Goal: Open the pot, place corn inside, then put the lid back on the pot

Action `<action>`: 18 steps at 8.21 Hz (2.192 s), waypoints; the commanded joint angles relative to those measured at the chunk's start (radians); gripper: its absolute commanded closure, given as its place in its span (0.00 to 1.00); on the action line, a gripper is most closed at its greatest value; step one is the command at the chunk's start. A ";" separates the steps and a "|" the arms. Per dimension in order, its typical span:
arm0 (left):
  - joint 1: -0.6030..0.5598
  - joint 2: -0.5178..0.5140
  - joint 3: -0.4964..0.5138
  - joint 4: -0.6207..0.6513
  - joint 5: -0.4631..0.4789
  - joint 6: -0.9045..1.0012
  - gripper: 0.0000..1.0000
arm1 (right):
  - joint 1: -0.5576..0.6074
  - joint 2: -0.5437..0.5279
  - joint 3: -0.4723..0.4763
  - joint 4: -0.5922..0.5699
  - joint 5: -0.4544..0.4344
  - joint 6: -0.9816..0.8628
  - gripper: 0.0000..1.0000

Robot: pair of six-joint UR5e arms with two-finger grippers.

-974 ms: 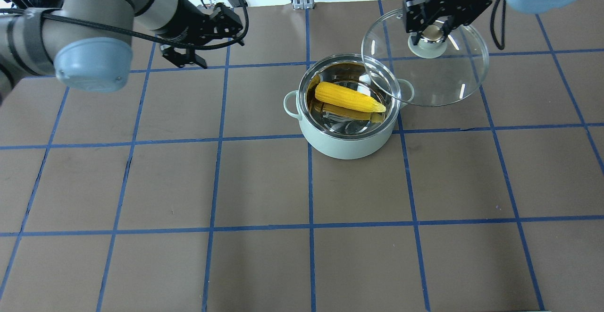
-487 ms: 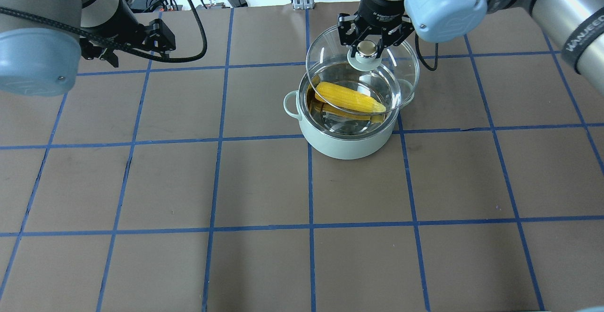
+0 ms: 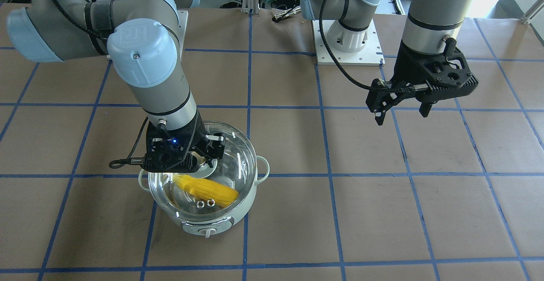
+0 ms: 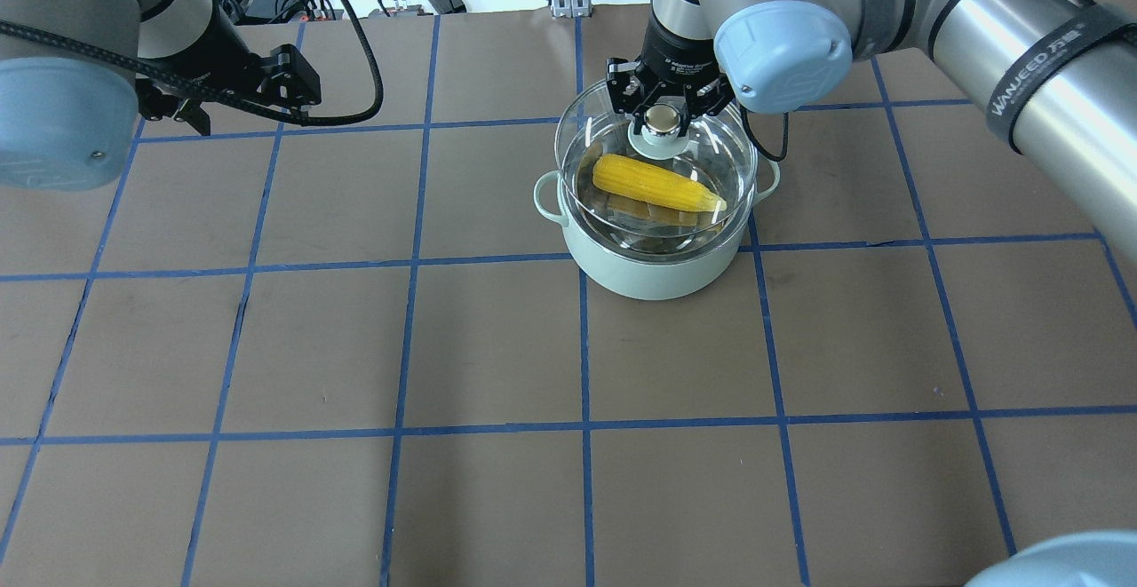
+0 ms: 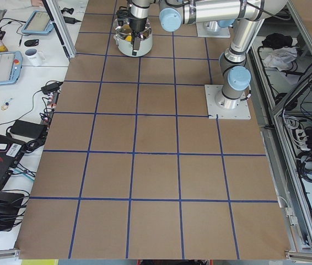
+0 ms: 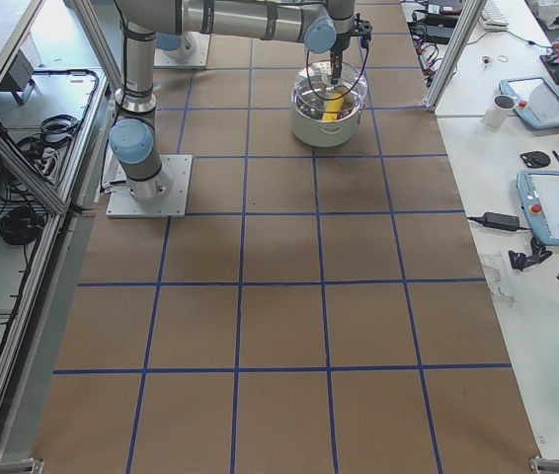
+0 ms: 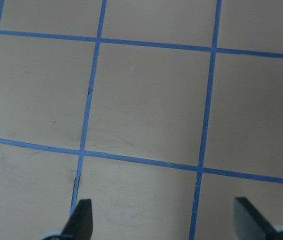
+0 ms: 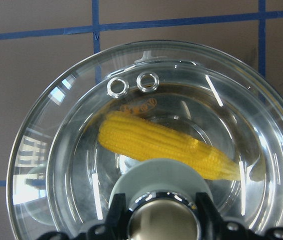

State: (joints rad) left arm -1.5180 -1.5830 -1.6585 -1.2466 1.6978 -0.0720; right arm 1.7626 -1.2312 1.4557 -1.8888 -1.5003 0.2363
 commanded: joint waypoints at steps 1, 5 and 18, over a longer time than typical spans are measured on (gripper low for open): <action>-0.002 0.009 0.008 -0.077 -0.027 0.008 0.00 | 0.000 0.004 0.035 -0.010 -0.001 -0.006 0.99; 0.001 -0.003 0.008 -0.128 -0.030 0.009 0.00 | 0.000 0.002 0.038 -0.009 -0.002 -0.005 0.99; -0.010 0.037 0.005 -0.175 -0.030 0.038 0.00 | 0.000 0.012 0.064 -0.026 -0.008 -0.008 0.70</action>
State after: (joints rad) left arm -1.5238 -1.5468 -1.6518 -1.4216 1.6697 -0.0342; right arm 1.7626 -1.2249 1.5191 -1.9018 -1.5005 0.2337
